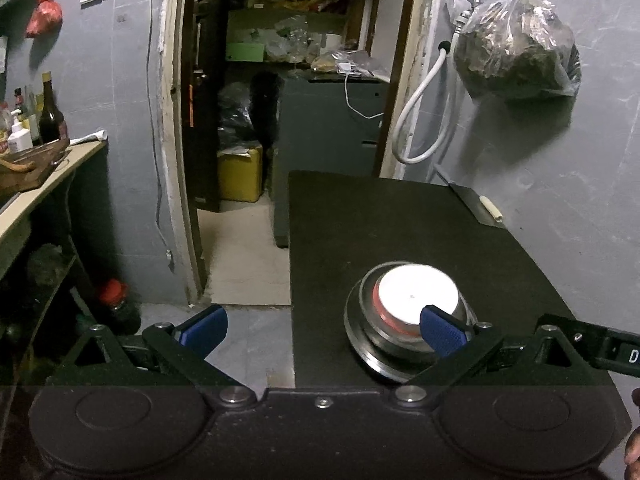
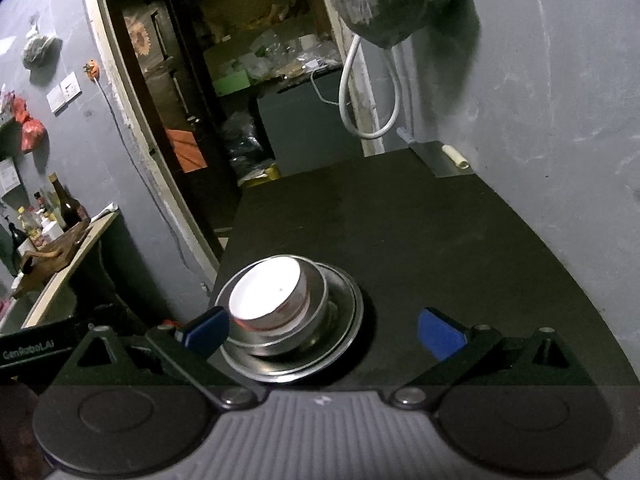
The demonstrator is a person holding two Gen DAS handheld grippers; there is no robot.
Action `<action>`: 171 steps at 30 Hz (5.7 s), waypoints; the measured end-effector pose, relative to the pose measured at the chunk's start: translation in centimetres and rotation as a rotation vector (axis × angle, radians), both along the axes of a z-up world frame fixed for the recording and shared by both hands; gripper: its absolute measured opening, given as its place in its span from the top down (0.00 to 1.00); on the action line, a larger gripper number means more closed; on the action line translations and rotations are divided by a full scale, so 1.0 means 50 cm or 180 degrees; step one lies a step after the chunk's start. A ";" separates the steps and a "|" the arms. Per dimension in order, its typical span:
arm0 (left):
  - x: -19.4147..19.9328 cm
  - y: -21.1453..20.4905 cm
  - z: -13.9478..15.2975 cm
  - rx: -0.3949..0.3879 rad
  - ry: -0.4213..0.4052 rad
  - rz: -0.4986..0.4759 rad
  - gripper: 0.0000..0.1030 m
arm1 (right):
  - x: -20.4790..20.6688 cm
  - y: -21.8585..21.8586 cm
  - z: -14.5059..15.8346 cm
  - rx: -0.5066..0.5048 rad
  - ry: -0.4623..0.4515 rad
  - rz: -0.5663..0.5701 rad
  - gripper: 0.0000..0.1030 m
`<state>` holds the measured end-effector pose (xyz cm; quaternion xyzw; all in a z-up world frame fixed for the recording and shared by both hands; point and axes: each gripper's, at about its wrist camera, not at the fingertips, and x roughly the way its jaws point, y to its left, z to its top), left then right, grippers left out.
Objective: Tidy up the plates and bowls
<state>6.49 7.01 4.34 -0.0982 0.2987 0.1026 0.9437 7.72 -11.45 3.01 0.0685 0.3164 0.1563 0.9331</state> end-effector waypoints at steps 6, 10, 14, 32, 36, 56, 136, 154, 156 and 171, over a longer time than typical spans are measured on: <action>-0.053 0.019 -0.016 -0.0093 -0.0074 -0.0136 0.01 | -0.094 0.022 0.012 -0.0231 -0.0114 -0.0156 0.00; -0.079 0.018 -0.021 -0.0137 -0.0156 -0.0242 0.01 | -0.146 0.027 0.024 -0.0336 -0.0218 -0.0244 0.00; -0.094 0.014 -0.018 -0.0121 -0.0205 -0.0311 0.01 | -0.170 0.027 0.037 -0.0360 -0.0292 -0.0303 0.00; -0.097 -0.054 -0.015 0.0189 -0.0116 -0.0260 0.01 | -0.159 -0.059 0.031 -0.0250 -0.0302 -0.0155 0.00; -0.106 -0.078 -0.021 0.0228 -0.0034 -0.0243 0.01 | -0.155 -0.077 0.027 -0.0215 -0.0254 -0.0109 0.00; -0.159 -0.138 -0.039 0.0290 0.0212 0.0104 0.01 | -0.143 -0.129 -0.009 -0.0179 0.0006 0.0274 0.00; -0.143 -0.119 -0.070 0.0336 0.0481 -0.0025 0.01 | -0.141 -0.117 -0.041 -0.0323 0.0274 0.0202 0.00; -0.148 -0.123 -0.065 0.0344 0.0476 -0.0004 0.01 | -0.143 -0.122 -0.040 -0.0312 0.0259 0.0226 0.00; -0.148 -0.124 -0.065 0.0344 0.0475 -0.0005 0.01 | -0.143 -0.122 -0.040 -0.0310 0.0257 0.0225 0.00; -0.149 -0.124 -0.065 0.0344 0.0474 -0.0003 0.01 | -0.144 -0.122 -0.039 -0.0310 0.0258 0.0227 0.00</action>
